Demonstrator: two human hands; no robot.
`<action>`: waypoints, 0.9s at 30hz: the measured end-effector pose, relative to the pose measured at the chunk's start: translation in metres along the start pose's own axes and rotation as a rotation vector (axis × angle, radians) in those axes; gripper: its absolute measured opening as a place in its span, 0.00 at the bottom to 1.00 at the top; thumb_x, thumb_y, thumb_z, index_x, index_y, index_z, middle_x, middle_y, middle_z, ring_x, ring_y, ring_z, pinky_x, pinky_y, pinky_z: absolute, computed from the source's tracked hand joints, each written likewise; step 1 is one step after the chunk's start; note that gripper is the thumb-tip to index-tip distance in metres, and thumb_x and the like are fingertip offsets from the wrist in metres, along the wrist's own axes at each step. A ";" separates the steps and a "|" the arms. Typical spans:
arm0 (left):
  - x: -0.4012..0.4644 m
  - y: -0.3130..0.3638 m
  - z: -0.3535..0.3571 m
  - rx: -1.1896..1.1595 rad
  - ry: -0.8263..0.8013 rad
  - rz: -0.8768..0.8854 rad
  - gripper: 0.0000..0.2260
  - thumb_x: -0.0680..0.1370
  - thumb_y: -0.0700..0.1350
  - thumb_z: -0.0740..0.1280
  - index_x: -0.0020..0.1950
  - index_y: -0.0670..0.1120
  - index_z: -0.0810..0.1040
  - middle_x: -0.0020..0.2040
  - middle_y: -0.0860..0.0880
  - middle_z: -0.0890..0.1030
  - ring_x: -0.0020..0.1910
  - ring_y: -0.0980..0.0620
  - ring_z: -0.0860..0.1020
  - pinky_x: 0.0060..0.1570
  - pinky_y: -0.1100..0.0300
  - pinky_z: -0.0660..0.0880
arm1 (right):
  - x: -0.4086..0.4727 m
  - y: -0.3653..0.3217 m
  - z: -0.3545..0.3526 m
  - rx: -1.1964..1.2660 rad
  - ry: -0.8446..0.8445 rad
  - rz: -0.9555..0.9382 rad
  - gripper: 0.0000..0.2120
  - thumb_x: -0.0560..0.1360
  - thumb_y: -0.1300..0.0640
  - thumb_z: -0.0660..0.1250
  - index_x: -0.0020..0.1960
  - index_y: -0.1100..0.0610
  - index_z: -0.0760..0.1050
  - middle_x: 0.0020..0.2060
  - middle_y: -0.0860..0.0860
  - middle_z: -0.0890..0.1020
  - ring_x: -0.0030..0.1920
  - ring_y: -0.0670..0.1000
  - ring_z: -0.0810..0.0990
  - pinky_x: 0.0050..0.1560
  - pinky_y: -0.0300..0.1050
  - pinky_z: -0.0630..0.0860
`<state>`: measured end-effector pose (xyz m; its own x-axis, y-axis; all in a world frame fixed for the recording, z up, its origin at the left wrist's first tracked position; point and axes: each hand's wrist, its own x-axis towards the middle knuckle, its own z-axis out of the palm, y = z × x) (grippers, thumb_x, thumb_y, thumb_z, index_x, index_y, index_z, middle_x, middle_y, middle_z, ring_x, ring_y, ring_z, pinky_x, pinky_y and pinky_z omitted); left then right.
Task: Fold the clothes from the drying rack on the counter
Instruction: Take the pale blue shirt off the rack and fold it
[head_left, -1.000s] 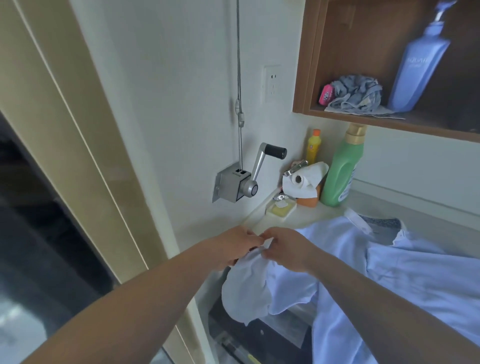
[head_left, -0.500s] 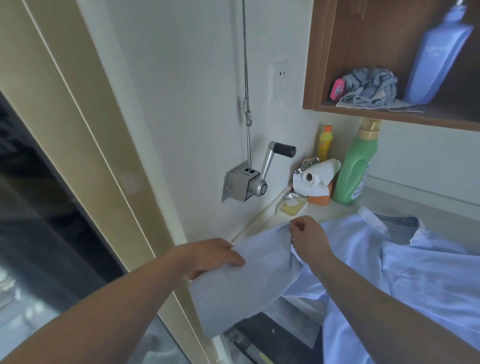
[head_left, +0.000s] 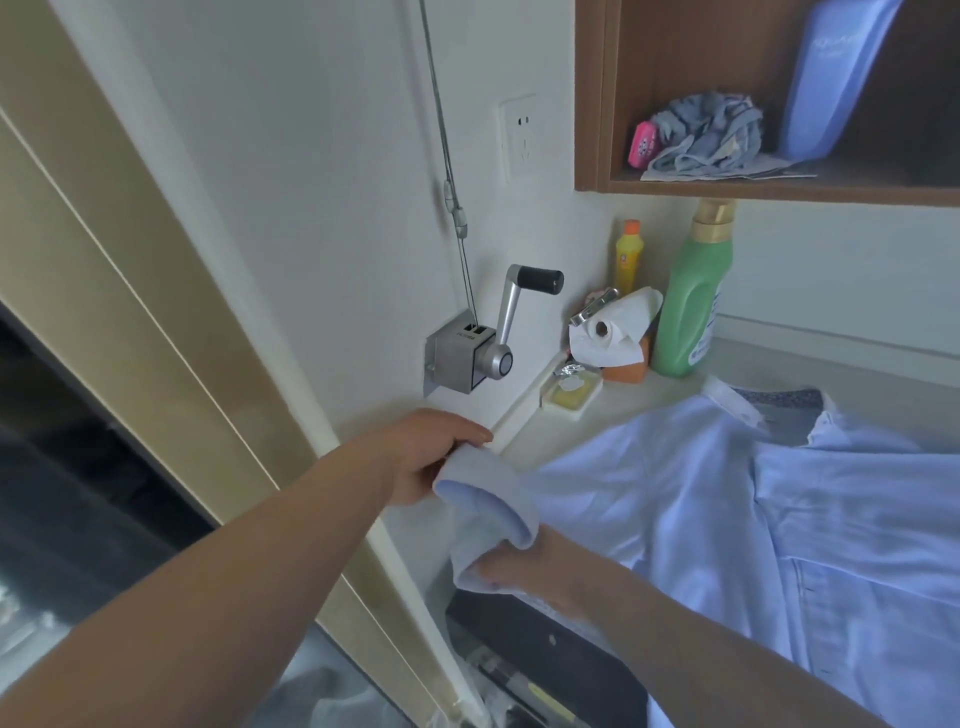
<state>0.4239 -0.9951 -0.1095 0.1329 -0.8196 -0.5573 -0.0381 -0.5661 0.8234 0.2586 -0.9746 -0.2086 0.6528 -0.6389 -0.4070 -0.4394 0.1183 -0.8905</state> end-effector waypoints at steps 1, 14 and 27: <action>0.006 -0.001 0.010 -0.005 0.015 -0.010 0.06 0.78 0.40 0.71 0.53 0.42 0.81 0.43 0.42 0.82 0.40 0.44 0.80 0.38 0.56 0.79 | -0.003 0.008 -0.001 0.187 0.071 0.017 0.06 0.73 0.63 0.70 0.40 0.55 0.75 0.39 0.51 0.79 0.41 0.50 0.78 0.46 0.44 0.79; 0.080 -0.065 0.085 0.544 0.331 0.075 0.23 0.81 0.46 0.63 0.76 0.44 0.65 0.57 0.44 0.77 0.54 0.44 0.78 0.50 0.56 0.75 | -0.004 0.067 -0.054 0.704 0.362 0.339 0.07 0.80 0.65 0.60 0.43 0.62 0.70 0.31 0.55 0.68 0.29 0.51 0.65 0.32 0.42 0.64; 0.083 -0.166 0.066 -0.214 0.300 -0.246 0.30 0.60 0.59 0.74 0.60 0.50 0.77 0.56 0.44 0.83 0.54 0.40 0.83 0.57 0.42 0.81 | 0.039 0.087 -0.131 -0.217 0.678 0.318 0.23 0.79 0.44 0.63 0.70 0.53 0.71 0.60 0.53 0.79 0.55 0.57 0.79 0.46 0.46 0.73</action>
<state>0.3761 -0.9749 -0.2989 0.3951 -0.5827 -0.7102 0.2327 -0.6844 0.6910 0.1652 -1.0885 -0.2756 -0.0143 -0.9327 -0.3603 -0.6985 0.2671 -0.6639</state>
